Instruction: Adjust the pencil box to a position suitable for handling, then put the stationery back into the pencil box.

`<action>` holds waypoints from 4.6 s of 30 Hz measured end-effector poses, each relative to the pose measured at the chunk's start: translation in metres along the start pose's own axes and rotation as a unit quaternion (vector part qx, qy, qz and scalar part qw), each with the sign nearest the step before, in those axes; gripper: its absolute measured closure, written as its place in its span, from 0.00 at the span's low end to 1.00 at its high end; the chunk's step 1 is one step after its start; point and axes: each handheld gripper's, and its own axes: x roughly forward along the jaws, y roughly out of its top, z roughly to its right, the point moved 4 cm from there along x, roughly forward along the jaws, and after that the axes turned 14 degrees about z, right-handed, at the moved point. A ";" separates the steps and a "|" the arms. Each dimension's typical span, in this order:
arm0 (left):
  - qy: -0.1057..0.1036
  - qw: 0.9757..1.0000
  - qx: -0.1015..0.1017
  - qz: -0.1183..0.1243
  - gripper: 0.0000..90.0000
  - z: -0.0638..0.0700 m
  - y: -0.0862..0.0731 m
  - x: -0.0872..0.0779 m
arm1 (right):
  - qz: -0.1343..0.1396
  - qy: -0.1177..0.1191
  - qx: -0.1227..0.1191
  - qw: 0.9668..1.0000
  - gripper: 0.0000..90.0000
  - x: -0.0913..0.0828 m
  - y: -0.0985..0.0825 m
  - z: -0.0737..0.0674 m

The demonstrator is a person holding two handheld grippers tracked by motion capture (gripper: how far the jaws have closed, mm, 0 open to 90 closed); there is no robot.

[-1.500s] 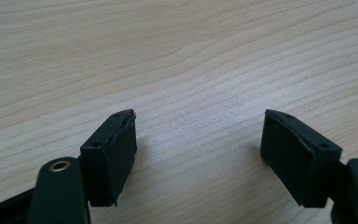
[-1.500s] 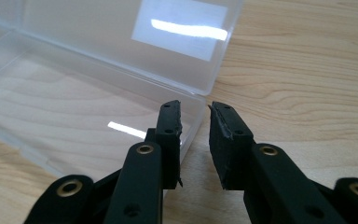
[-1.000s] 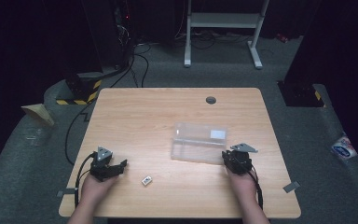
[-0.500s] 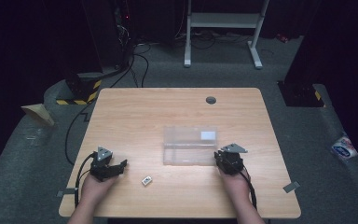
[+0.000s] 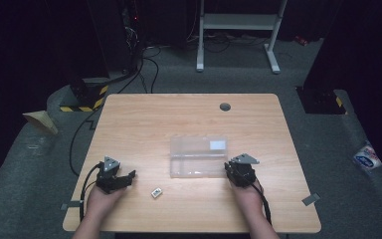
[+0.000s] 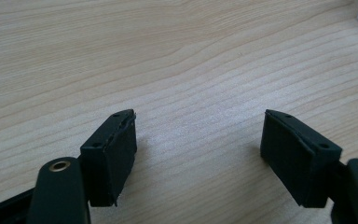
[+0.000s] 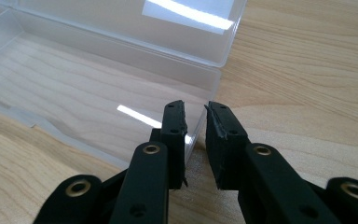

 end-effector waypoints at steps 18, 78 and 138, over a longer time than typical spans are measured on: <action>0.000 1.000 0.000 0.000 0.30 0.000 0.000 0.000 | 0.001 -0.003 0.000 1.000 0.81 -0.001 0.000 -0.002; -0.051 0.997 0.052 0.019 0.38 0.049 0.006 -0.044 | -0.023 -0.080 0.036 0.996 0.36 -0.060 -0.035 0.083; -0.161 0.983 0.086 0.002 0.75 0.113 -0.008 -0.029 | -0.023 -0.078 0.034 0.996 0.36 -0.058 -0.034 0.082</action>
